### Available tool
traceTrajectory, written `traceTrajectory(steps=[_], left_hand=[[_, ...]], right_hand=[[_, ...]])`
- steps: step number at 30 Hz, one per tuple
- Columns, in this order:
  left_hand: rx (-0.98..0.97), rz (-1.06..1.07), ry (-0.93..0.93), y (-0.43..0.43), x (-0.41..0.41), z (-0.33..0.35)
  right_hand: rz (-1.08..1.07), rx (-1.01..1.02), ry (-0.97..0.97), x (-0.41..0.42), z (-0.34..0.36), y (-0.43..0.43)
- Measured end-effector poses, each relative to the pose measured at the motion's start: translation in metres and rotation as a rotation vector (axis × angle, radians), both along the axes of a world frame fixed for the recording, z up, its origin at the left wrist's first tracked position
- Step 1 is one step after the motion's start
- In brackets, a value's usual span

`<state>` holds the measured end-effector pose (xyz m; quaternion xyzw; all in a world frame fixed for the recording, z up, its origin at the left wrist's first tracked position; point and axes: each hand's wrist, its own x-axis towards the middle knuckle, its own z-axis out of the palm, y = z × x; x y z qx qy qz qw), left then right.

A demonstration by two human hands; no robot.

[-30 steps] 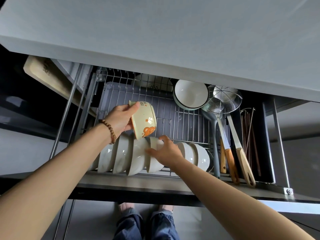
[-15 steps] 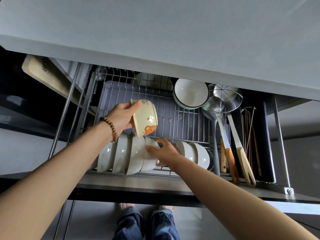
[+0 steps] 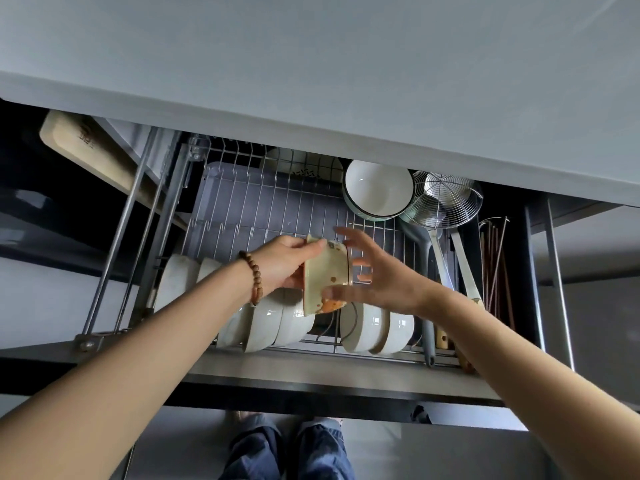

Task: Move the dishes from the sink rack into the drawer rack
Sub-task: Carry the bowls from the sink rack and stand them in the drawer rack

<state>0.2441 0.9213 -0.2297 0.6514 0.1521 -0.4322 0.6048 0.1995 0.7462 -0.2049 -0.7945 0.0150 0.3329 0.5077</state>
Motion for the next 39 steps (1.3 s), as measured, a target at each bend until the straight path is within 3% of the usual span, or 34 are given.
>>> traceTrajectory(steps=[5,11,19,39], left_hand=[[-0.013,-0.136,0.037,-0.011,-0.012,-0.013],[-0.017,-0.164,0.096,-0.025,-0.026,-0.025],[0.071,-0.262,0.169,-0.026,-0.033,-0.038],[0.014,-0.381,0.313,0.004,-0.028,-0.046]], right_hand=[[0.373,-0.422,-0.116,-0.006,-0.02,-0.007],[0.523,-0.608,-0.198,-0.017,-0.038,-0.004],[0.617,-0.673,-0.23,-0.025,-0.062,0.001],[0.777,-0.758,-0.348,-0.019,-0.101,0.016]])
